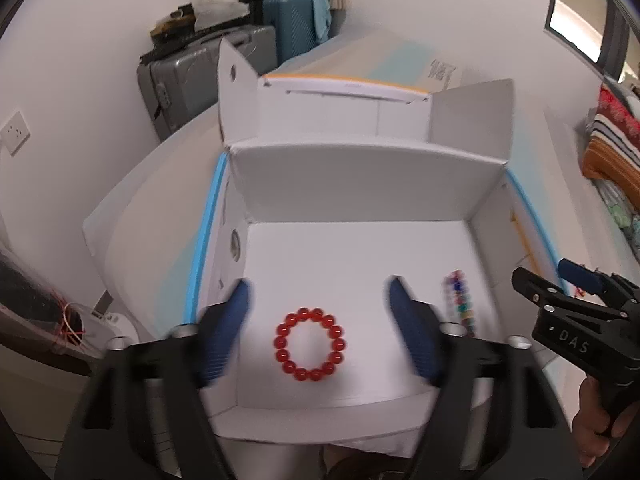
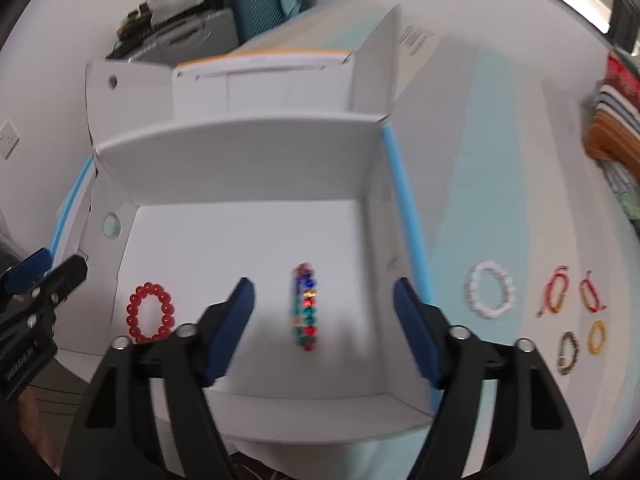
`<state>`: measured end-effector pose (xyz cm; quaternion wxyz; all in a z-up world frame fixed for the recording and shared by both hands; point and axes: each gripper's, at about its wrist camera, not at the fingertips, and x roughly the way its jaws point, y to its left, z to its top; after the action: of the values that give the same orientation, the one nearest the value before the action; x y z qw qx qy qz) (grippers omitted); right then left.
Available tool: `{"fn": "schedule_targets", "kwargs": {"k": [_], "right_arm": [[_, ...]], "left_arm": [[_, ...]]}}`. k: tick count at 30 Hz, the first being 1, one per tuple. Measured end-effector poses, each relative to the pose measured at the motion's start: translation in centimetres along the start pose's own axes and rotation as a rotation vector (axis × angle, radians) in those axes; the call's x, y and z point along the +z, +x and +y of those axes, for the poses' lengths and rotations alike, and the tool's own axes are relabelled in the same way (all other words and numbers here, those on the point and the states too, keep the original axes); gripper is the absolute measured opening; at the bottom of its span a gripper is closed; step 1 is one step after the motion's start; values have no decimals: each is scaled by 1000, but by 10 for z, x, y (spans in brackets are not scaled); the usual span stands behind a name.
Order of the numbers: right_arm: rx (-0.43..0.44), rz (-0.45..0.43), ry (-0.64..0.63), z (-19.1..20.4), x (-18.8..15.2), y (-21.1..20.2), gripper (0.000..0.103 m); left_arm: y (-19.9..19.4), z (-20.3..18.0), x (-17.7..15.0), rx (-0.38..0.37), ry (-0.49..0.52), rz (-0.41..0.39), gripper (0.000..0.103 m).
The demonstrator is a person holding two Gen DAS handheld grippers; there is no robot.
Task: Organize jewelry
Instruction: 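Open both tools to drop the bracelets into the box, then move both tools back over the remaining bracelets on the bed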
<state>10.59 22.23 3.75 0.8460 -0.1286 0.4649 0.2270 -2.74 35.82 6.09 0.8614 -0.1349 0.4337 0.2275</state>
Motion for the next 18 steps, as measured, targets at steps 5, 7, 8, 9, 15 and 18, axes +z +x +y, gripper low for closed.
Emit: {"fn": "schedule_targets", "kwargs": {"k": [5,7,8,9,15,18], "right_arm": [[-21,-48,33,-37,-6,-36,80],[-43,-72,56,-56,-10,-51,84],[-51,-81,64,-65,-14,-58,85],[-59,-89,73,-74,-17,-63,86],[-125,-110,131,-133,-34,-92,92],[-143,-109,164,-163,-44,-99,93]], "left_arm": [[-23,-29,2,-45,39,-37,88],[-30,-44,2,-78,48,-48,91],[-33,-52,1,-87,55,-54,93],[-35,-61,1,-93,65,-59,94],[-46,-121,-5,-141,137,-72,97],[-47,-147,-8,-159,165,-72,97]]}}
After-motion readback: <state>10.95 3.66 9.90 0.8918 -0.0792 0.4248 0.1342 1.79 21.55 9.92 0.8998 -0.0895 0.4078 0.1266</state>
